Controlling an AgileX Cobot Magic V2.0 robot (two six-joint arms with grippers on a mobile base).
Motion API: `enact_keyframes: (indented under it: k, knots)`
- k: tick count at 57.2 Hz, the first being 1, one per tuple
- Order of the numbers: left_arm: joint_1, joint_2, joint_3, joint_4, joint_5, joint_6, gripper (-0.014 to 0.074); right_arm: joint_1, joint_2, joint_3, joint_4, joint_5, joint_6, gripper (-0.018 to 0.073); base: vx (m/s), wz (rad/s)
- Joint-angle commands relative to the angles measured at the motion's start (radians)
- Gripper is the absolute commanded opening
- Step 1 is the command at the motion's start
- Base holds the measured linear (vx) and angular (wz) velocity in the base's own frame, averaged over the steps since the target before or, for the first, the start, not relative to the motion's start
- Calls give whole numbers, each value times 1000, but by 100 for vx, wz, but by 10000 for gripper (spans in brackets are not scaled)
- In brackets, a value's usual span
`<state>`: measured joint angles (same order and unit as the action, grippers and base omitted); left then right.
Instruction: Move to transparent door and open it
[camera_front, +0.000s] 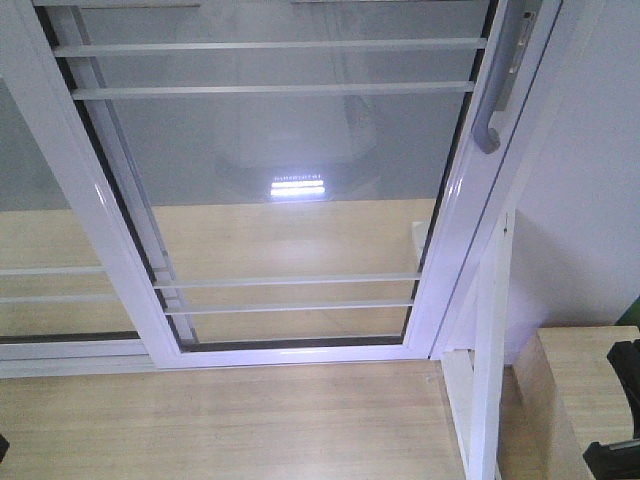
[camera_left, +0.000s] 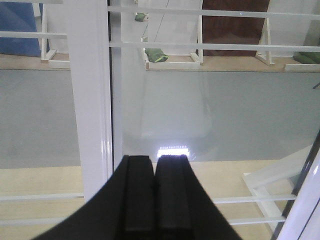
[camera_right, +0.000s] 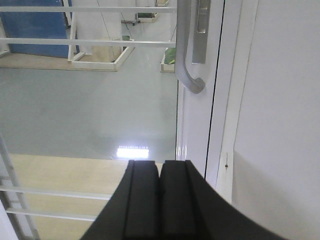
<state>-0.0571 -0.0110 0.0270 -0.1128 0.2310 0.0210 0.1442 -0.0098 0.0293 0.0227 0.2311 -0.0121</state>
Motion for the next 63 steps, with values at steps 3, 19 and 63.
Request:
enact_keyframes:
  k: [3, 19, 63]
  knots:
    - [-4, -13, 30, -3, -79, -2, -6, -3, -14, 15, -3, -86, 1, -8, 19, -1]
    - [-8, 5, 25, -2, -59, -2, -6, 10, 39, 14, -2, -96, 1, -8, 6, 2]
    - [-12, 9, 25, -2, -41, -2, -6, 8, 48, 14, -2, -87, 1, -8, 0, 0]
